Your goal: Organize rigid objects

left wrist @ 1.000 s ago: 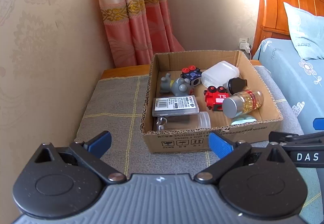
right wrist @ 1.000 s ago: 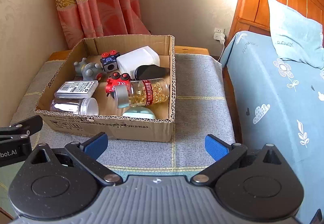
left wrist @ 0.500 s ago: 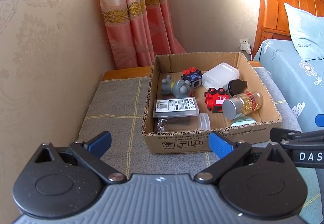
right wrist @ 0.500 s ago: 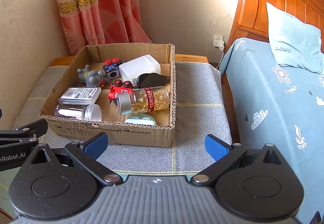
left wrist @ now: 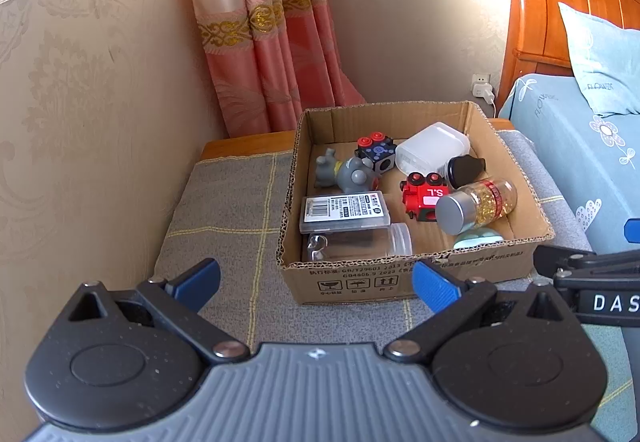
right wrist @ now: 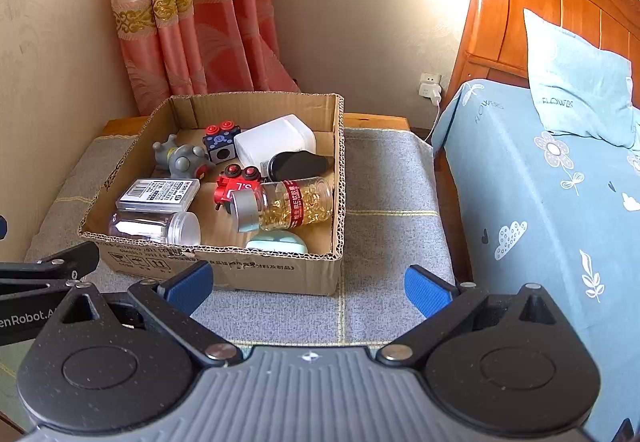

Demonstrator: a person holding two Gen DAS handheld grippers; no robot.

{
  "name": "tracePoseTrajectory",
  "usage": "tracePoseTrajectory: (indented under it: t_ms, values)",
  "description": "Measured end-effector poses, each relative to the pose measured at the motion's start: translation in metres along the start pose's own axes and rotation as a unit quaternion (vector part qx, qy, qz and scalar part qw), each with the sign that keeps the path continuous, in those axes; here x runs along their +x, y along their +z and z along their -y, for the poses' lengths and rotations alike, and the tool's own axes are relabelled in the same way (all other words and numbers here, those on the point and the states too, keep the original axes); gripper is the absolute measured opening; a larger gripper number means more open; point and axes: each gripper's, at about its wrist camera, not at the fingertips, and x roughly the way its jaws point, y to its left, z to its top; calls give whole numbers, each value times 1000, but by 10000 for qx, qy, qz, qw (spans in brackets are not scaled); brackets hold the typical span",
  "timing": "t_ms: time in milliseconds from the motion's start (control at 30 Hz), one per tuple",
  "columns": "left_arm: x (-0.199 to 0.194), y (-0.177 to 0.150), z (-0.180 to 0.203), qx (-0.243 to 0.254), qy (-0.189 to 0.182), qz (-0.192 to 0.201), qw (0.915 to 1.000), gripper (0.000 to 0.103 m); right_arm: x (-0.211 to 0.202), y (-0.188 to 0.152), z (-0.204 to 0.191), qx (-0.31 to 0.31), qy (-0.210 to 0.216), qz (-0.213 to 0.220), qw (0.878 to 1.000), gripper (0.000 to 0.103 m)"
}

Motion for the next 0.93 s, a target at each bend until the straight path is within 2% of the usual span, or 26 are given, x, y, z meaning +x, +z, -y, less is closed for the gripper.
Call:
tracePoseTrajectory:
  t_ms: [933]
  values:
    - [-3, -1, 1, -8, 40, -6, 10000, 102, -4, -2, -1, -3, -2, 62, 10000, 103]
